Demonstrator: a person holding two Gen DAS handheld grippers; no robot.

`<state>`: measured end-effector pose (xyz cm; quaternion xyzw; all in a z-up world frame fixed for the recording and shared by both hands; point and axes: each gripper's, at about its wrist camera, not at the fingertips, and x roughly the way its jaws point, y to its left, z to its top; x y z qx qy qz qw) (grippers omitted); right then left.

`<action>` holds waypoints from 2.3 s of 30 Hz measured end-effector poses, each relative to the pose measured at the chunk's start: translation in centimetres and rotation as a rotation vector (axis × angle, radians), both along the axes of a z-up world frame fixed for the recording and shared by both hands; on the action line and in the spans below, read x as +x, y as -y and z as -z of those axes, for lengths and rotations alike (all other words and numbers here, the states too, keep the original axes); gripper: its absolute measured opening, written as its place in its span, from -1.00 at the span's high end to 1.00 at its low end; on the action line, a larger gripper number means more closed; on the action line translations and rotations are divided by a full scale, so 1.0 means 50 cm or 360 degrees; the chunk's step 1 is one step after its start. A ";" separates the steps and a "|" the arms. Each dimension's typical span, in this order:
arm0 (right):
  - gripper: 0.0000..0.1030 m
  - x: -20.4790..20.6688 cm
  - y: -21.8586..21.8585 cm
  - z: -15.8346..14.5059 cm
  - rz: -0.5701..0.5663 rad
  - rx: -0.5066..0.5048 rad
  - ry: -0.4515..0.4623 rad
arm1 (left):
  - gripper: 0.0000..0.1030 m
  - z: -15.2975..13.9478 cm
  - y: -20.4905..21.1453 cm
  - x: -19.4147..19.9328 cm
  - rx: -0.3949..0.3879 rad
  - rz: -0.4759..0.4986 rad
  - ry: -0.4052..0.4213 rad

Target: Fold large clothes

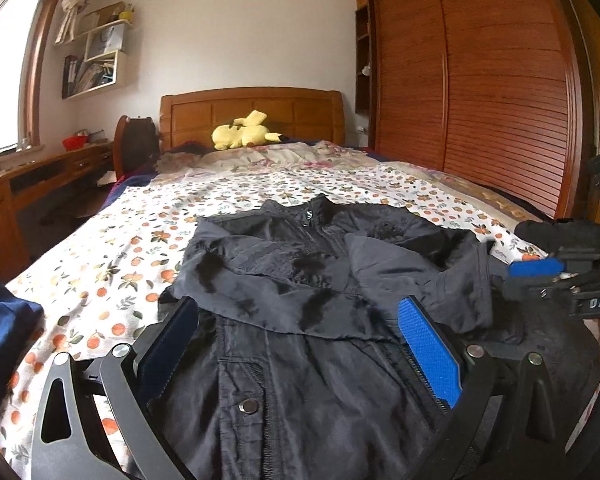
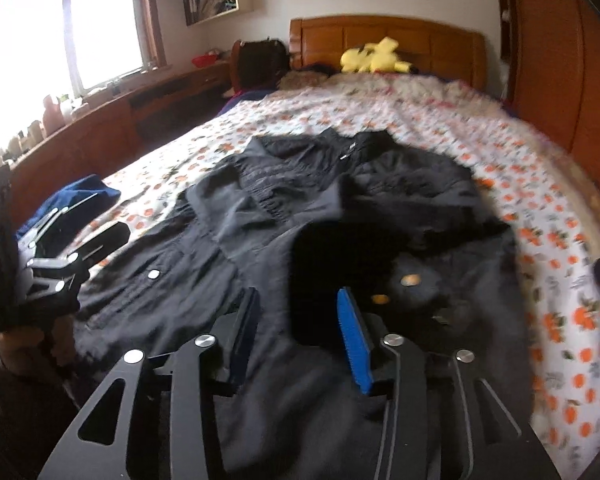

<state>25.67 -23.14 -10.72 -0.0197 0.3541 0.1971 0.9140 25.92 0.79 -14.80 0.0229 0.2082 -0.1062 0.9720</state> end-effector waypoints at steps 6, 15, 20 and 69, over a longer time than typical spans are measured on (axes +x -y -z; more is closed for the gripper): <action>0.21 -0.003 0.091 0.032 0.0156 0.0012 0.0015 | -0.95 0.018 0.052 0.002 0.0017 0.0053 -0.0042; 0.21 -0.007 0.194 0.086 0.0302 0.0002 -0.0041 | -0.95 0.031 0.152 -0.016 0.0090 0.0173 -0.0068; 0.21 -0.016 0.223 0.094 0.0319 0.0021 -0.0038 | -0.95 0.030 0.210 -0.021 0.0144 0.0234 -0.0074; 0.21 0.037 0.067 0.060 0.0079 0.0160 0.0037 | 0.77 0.017 -0.026 0.209 0.0340 -0.0137 -0.0481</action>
